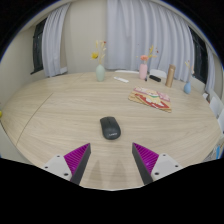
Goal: Arrange mouse
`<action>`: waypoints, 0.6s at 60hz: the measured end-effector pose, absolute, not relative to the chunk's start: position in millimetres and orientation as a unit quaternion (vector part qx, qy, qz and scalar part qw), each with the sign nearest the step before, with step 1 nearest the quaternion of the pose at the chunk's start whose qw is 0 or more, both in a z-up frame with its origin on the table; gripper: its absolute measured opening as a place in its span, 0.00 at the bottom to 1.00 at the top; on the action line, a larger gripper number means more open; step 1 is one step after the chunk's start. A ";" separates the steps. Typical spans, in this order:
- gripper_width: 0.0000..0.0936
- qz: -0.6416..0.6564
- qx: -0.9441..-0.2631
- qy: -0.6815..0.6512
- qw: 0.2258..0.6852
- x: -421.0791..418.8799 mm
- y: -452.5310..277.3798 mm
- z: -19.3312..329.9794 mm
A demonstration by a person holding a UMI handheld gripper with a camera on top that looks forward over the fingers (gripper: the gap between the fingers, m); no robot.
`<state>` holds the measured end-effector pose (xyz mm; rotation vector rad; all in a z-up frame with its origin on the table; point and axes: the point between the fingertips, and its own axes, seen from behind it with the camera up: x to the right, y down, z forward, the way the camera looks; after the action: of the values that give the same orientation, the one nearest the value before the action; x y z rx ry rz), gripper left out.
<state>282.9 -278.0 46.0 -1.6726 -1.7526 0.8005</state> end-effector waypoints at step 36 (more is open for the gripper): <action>0.92 0.271 -0.638 -0.651 0.310 147.6 -263.8 -10.2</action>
<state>147.6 -263.8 -10.2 -1.6848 -1.7207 0.7151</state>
